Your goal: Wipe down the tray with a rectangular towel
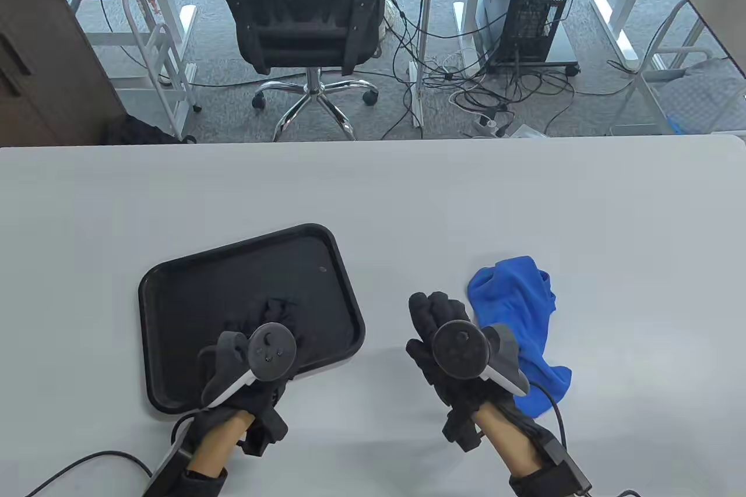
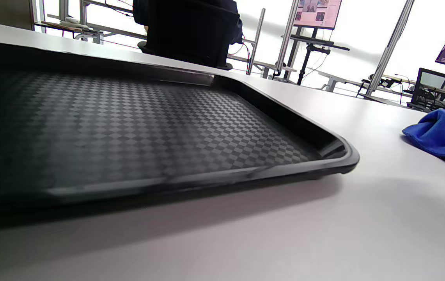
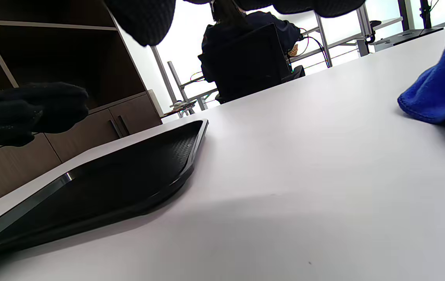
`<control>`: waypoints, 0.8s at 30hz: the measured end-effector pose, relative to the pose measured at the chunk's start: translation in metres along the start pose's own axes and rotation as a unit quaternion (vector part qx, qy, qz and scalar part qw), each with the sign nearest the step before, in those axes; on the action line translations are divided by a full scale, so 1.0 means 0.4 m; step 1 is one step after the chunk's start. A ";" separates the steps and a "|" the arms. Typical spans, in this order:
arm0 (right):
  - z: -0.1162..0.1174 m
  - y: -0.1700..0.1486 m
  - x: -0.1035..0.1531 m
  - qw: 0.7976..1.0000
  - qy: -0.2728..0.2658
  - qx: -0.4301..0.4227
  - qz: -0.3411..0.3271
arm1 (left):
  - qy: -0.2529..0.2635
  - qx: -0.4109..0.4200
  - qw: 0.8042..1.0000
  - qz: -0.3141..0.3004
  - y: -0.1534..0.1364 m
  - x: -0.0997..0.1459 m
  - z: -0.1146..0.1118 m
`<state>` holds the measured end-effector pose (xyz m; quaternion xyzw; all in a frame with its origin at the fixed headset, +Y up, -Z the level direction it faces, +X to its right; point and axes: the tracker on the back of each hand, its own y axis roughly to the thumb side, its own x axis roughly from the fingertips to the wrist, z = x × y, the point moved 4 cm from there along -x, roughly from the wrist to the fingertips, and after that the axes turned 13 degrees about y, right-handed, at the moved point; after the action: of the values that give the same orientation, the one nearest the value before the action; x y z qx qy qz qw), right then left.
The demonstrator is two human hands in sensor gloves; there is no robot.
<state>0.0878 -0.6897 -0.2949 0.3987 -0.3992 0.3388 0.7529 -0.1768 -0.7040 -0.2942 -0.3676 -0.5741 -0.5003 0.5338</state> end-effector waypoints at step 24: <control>0.005 -0.002 -0.003 1.000 0.013 0.003 0.004 | 0.019 -0.008 0.999 0.032 -0.048 -0.021 0.014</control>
<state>0.0874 -0.6919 -0.2955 0.3949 -0.3903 0.3482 0.7553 -0.1952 -0.7018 -0.3056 -0.3806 -0.5473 -0.4948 0.5574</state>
